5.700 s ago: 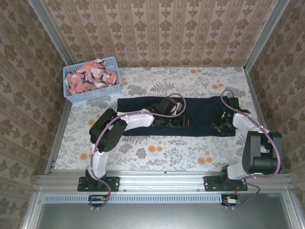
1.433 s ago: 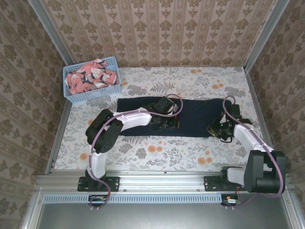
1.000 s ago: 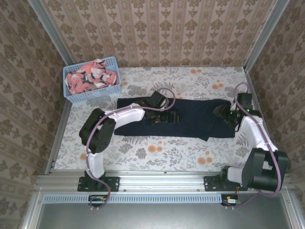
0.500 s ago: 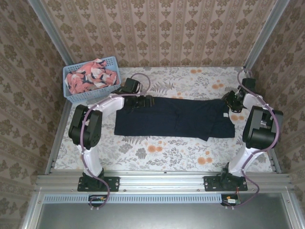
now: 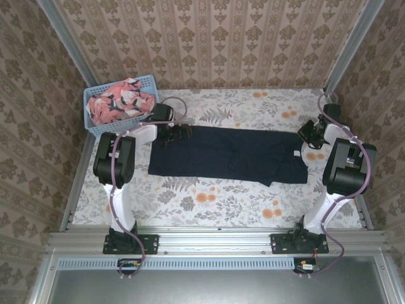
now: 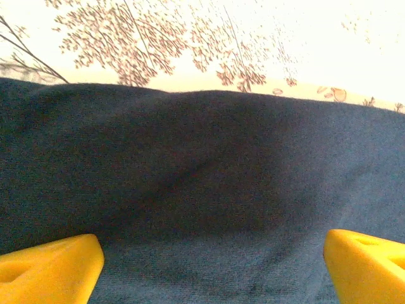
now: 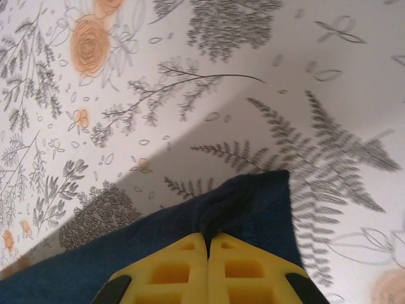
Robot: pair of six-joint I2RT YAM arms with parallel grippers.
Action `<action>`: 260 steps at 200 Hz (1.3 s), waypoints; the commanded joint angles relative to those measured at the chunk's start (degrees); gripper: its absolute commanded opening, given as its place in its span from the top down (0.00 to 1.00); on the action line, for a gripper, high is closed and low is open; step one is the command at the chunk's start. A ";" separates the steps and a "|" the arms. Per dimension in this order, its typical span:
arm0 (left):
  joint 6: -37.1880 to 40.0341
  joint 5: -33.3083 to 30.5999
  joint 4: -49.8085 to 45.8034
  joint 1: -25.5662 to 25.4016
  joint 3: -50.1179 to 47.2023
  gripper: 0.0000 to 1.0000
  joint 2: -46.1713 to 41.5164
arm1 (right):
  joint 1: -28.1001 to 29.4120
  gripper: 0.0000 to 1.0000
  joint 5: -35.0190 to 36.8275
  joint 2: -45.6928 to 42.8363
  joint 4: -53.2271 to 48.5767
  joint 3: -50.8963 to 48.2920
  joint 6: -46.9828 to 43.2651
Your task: Fold and stack the mixed laundry pile
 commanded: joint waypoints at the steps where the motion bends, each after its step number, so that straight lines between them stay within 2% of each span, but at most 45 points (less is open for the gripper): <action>1: -0.98 -2.45 -3.55 2.10 -1.75 0.07 3.77 | -3.84 1.00 2.98 -3.79 -1.21 -2.70 2.21; 16: -1.19 -2.15 -3.07 2.20 -2.13 0.07 3.67 | -3.89 1.00 3.76 -4.21 -0.62 -5.28 2.17; 34: -1.49 -1.17 -2.70 2.16 -2.01 0.07 3.68 | -3.88 0.94 -0.78 -2.33 2.87 -6.61 2.85; 44: -1.72 -0.14 -2.90 2.20 -1.57 0.07 3.51 | -3.76 0.81 -2.51 -0.94 2.27 -5.04 2.66; 60: -1.53 1.63 -4.29 2.04 -0.38 0.04 2.43 | -3.43 0.68 -3.56 -1.41 1.41 -3.37 2.26; 67: -1.25 1.88 -5.20 1.82 0.19 0.00 1.64 | -3.11 0.65 -2.95 -2.71 0.94 -3.13 1.98; 85: -0.64 1.46 -6.91 1.36 0.68 0.00 -1.93 | -2.33 0.56 -0.25 -7.78 -0.77 -4.22 1.38; 110: 1.22 0.68 -9.05 0.11 0.18 0.00 -7.63 | 1.44 0.54 1.12 -14.84 -3.59 -8.37 1.40; 130: 2.98 1.52 -10.49 -1.36 -2.01 0.01 -11.02 | 7.36 0.56 1.99 -17.63 -4.72 -12.06 2.27; 146: 3.80 1.63 -11.14 -2.77 -5.11 0.08 -13.25 | 11.62 0.58 2.44 -17.31 -4.88 -13.49 3.39; 162: 3.80 2.67 -10.24 -4.21 -9.01 0.26 -14.96 | 14.35 0.59 2.76 -15.71 -2.25 -14.60 5.64; 190: 2.62 5.06 -7.73 -7.27 -14.21 0.75 -15.02 | 17.29 0.64 3.84 -10.09 -0.63 -13.20 8.22; 193: 2.63 5.37 -7.73 -7.57 -14.33 0.85 -14.72 | 17.59 0.64 3.94 -9.36 -0.58 -12.85 8.47; 195: 2.66 5.47 -7.75 -7.69 -14.48 0.97 -14.52 | 17.74 0.64 4.04 -8.89 -0.50 -12.69 8.60; 196: 2.67 5.53 -7.87 -7.71 -14.46 1.00 -14.43 | 17.80 0.64 4.06 -8.67 -0.47 -12.56 8.67; 235: 3.79 5.27 -11.08 -13.77 -13.57 1.00 -10.33 | 19.13 0.64 5.90 2.82 -0.34 -4.15 10.04; 260: 3.50 7.56 -13.23 -17.58 -12.87 1.00 -8.14 | 19.76 0.63 6.07 11.60 -0.66 6.23 10.32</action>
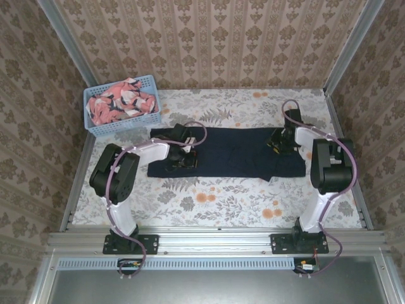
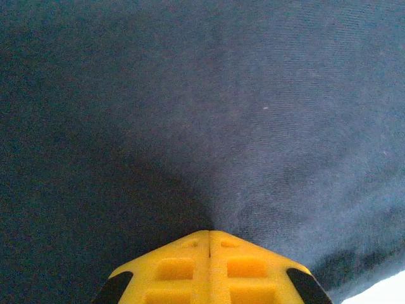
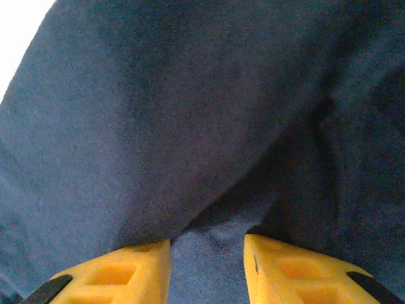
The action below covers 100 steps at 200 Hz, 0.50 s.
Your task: Fold and stack the mixed laundry pile
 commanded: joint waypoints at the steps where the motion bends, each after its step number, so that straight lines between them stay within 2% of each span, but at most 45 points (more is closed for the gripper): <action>1: 0.96 3.02 -4.33 -3.20 0.95 1.00 2.55 | 0.85 0.63 1.95 8.48 0.43 8.36 1.42; 25: -3.97 10.75 -3.36 -8.05 1.68 1.00 3.93 | 2.13 0.63 -1.98 18.34 -0.32 22.10 1.71; 44: -13.08 19.06 1.48 -13.71 4.42 0.98 5.09 | 3.94 0.62 -4.41 25.94 -3.95 35.51 -0.30; 49: -15.21 19.77 2.01 -15.37 5.98 0.90 5.51 | 4.21 0.62 -5.82 27.59 -4.56 38.62 -0.59; 63: -17.92 22.13 1.78 -18.72 11.57 0.75 6.54 | 4.40 0.61 -8.83 29.14 -5.26 43.74 -0.34; 72: -18.00 21.34 0.41 -19.89 15.25 0.53 6.50 | 4.40 0.59 -9.30 27.65 -4.49 44.08 -0.73; 83: -17.10 20.63 -0.70 -19.82 18.48 0.39 5.64 | 4.23 0.56 -8.20 24.37 -4.59 43.22 -2.57; 92: -16.00 17.20 -1.52 -18.87 20.17 0.24 4.52 | 4.00 0.53 -7.00 21.08 -5.05 41.63 -4.24; 100: -14.72 15.44 -1.62 -17.58 21.00 0.14 3.43 | 3.70 0.51 -6.30 17.71 -4.57 39.02 -5.40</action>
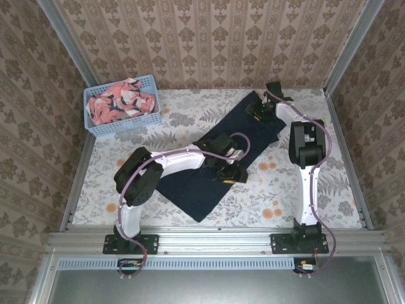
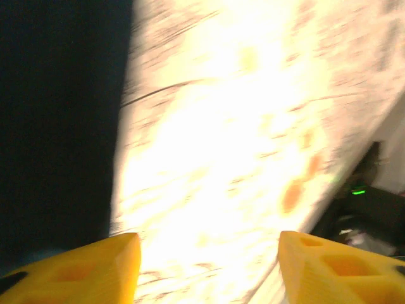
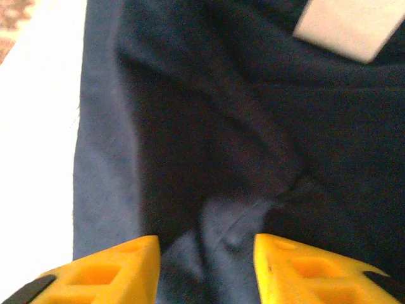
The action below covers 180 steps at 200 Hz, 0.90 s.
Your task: Fold and stack the mixed laundry pile
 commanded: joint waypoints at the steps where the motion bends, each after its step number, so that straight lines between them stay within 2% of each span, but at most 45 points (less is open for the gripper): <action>1: -0.24 -1.92 -1.82 3.74 4.67 0.14 -4.04 | -1.00 0.50 -0.18 -9.79 -2.36 -2.91 -4.04; 7: 0.81 -3.45 -1.66 5.12 5.01 0.12 -4.66 | -1.23 0.49 0.38 -12.42 -1.76 -5.26 -4.86; 13: 2.03 -4.72 -1.41 6.62 5.22 0.06 -5.12 | -1.46 0.47 1.04 -14.84 -1.70 -7.65 -5.54; 37: 6.04 -8.54 0.02 13.62 6.09 0.06 -3.65 | -2.61 0.47 3.47 -22.99 -2.00 -17.25 -6.12; 69: 10.31 -12.19 -0.33 20.24 6.07 0.18 -0.35 | -2.98 0.53 4.57 -30.20 0.07 -29.56 -4.30; 86: 11.47 -11.66 -1.05 21.97 4.77 0.35 0.25 | -2.94 0.55 4.79 -31.80 2.47 -34.62 -2.58; 100: 12.13 -11.77 -1.16 22.19 2.30 0.46 -0.32 | -2.99 0.56 4.93 -30.76 3.84 -36.38 -1.90; 112: 12.78 -11.76 -1.70 22.12 -0.18 0.50 -0.83 | -2.99 0.58 3.98 -28.61 4.63 -36.17 -1.23; 159: 14.82 -14.46 -3.33 22.77 -10.65 0.51 -2.82 | -3.10 0.61 3.87 -18.10 3.61 -28.56 0.12; 180: 14.21 -12.80 -3.80 22.15 -12.28 0.51 -2.23 | -3.15 0.61 4.31 -12.78 1.91 -22.70 1.21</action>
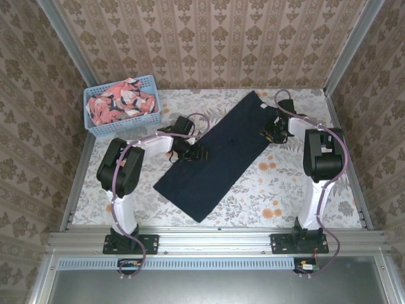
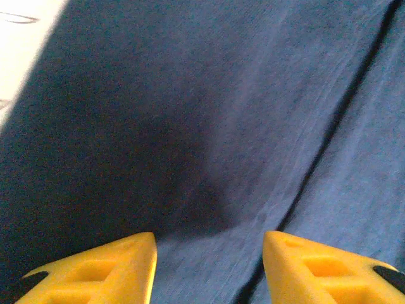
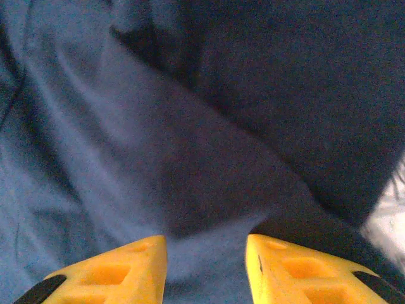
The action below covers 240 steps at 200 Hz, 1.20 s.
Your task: Fold and stack the mixed laundry pile
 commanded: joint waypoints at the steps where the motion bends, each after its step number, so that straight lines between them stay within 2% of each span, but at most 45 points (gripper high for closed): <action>1: 1.27 -0.09 -4.10 -0.49 -3.08 0.51 0.16 | 0.06 0.61 1.27 5.13 -1.04 6.98 1.76; 36: -7.70 8.34 0.35 -7.99 -3.64 0.51 0.02 | 0.26 0.61 -1.04 15.18 -2.93 19.99 3.66; 58: -17.84 14.12 9.21 -14.19 -2.90 0.50 -0.52 | 0.36 0.61 -4.52 19.78 -2.03 28.10 4.15; 70: -22.11 15.24 13.59 -16.56 -0.88 0.48 -0.40 | 0.40 0.60 -6.54 20.99 -1.60 31.87 4.33; 87: -23.42 17.31 14.16 -17.36 4.61 0.40 0.16 | 0.53 0.58 -7.86 20.12 -3.04 36.19 2.94; 103: -20.21 14.56 11.50 -16.14 10.02 0.30 0.17 | 0.53 0.56 -7.68 15.90 -4.20 36.29 0.63; 120: -14.37 9.56 6.91 -13.27 15.96 0.16 1.29 | 0.53 0.55 -7.14 9.35 -5.43 32.19 -1.91; 137: -8.80 4.53 4.12 -9.94 21.29 0.14 4.04 | 0.77 0.55 -6.85 1.31 -6.26 24.85 -4.08; 150: -6.39 2.94 3.44 -7.53 25.58 0.14 7.47 | 1.25 0.55 -7.00 -5.17 -5.99 17.28 -5.34; 172: -5.52 4.14 2.71 -4.83 34.49 0.17 14.85 | 2.99 0.55 -5.75 -14.24 -6.94 4.86 -7.32; 201: -6.86 6.62 3.84 -4.31 43.88 0.19 23.12 | 5.00 0.56 -3.08 -24.16 -5.38 -11.10 -6.51; 223: -9.66 7.76 6.65 -4.14 48.36 0.21 28.39 | 5.86 0.57 -1.47 -28.20 -5.41 -19.49 -6.10; 240: -10.78 7.30 5.02 -3.89 53.00 0.23 32.36 | 5.89 0.57 -0.78 -29.05 -4.11 -23.78 -5.65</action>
